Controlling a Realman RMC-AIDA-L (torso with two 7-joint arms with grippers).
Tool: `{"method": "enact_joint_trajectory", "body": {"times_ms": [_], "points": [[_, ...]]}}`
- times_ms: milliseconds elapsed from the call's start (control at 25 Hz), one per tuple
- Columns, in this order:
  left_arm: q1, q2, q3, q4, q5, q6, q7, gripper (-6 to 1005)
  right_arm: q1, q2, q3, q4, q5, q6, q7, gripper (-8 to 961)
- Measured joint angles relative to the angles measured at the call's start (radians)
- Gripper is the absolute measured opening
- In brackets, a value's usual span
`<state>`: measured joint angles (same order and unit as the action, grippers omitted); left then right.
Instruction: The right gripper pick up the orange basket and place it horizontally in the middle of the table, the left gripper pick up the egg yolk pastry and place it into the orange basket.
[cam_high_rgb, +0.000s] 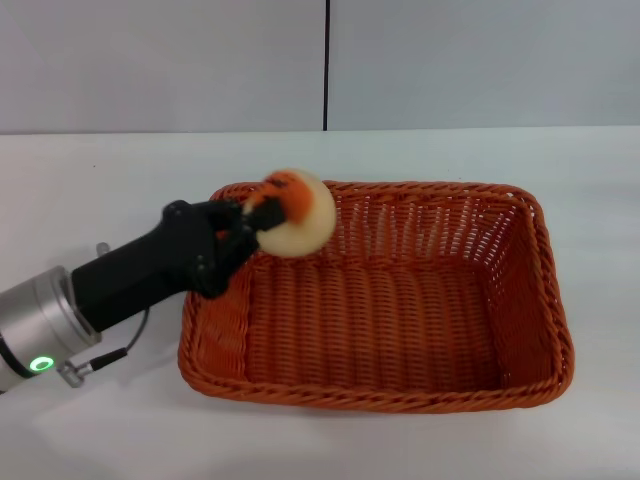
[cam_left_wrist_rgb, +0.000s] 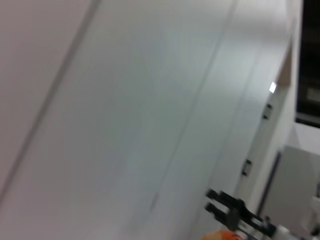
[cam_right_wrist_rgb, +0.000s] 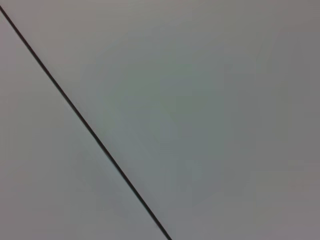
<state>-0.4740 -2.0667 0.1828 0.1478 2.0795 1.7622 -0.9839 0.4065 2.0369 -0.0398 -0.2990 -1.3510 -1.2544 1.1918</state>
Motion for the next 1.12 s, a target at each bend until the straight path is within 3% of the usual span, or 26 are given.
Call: {"method": "enact_joint_trajectory", "body": {"times_ms": [80, 280, 440, 560, 880, 1120], "points": [[-0.019, -0.003, 0.049, -0.004, 0.000, -0.012, 0.000, 56, 0.000, -0.001, -0.002, 0.000, 0.000, 0.001, 0.000, 601], [-0.018, -0.004, 0.043, -0.012, -0.005, -0.024, 0.007, 128, 0.005, -0.003, -0.010, 0.000, 0.000, 0.004, 0.000, 601], [0.012, -0.001, -0.044, -0.017, -0.013, -0.028, 0.024, 199, 0.010, -0.003, -0.011, 0.001, 0.000, 0.005, 0.000, 601], [0.042, 0.000, -0.133, -0.021, -0.021, -0.022, 0.052, 253, 0.015, -0.004, -0.011, 0.001, 0.000, 0.004, 0.000, 601], [0.135, 0.000, -0.488, -0.144, -0.028, 0.001, 0.212, 661, 0.017, 0.000, -0.006, -0.001, 0.005, 0.005, 0.000, 600], [0.221, -0.003, -0.716, -0.289, -0.028, 0.038, 0.399, 829, 0.006, 0.007, 0.003, -0.003, 0.008, 0.007, -0.017, 600]]}}
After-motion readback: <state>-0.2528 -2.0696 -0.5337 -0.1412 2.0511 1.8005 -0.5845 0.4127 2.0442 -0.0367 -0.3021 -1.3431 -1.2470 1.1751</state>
